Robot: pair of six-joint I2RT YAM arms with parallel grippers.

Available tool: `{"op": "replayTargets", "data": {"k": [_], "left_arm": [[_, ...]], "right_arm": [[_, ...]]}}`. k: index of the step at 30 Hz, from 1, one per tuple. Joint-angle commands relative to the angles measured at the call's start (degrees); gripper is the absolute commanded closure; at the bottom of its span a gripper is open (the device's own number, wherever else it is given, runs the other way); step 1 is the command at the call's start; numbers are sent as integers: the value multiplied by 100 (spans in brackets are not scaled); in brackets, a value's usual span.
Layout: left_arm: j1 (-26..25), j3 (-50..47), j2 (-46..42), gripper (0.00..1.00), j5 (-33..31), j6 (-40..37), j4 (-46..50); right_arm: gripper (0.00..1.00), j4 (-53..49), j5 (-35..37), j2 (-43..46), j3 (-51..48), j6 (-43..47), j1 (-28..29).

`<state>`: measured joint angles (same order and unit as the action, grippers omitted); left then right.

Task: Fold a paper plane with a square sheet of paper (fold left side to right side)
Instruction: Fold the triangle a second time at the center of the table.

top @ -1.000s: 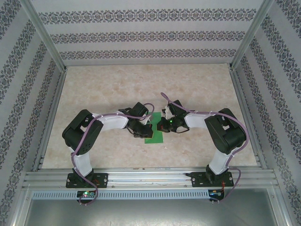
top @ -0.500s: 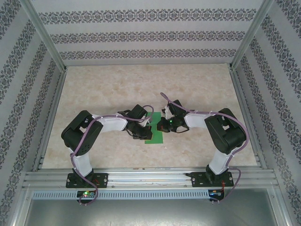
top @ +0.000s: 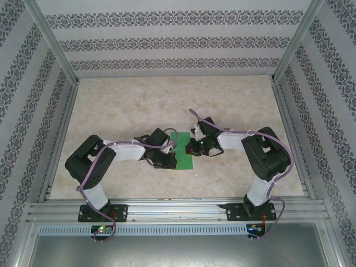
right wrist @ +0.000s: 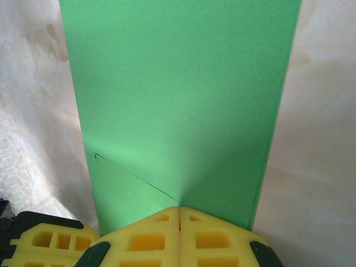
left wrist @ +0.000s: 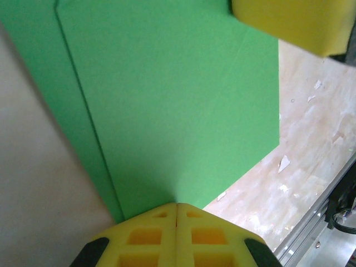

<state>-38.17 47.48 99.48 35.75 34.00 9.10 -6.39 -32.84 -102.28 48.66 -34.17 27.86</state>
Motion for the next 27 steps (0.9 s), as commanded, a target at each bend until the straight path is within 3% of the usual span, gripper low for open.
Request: {"op": "replayTargets", "data": {"k": [1, 9, 14, 21, 27], "left_arm": [[-85, -287, -93, 97, -173, 116, 560], [-85, -389, -259, 96, -178, 155, 521], [89, -465, -814, 86, -22, 318, 188], [659, -492, -1489, 68, -183, 268, -128], [796, -139, -1020, 62, 76, 90, -381]], "right_arm": [[100, -828, 718, -389, -200, 139, -79], [100, -791, 531, -287, -132, 128, -45], [100, -526, 132, -14, -3, -49, -2], [67, -250, 119, 675, 187, -58, -18], [43, 172, 523, 1251, -262, -53, -287]]}}
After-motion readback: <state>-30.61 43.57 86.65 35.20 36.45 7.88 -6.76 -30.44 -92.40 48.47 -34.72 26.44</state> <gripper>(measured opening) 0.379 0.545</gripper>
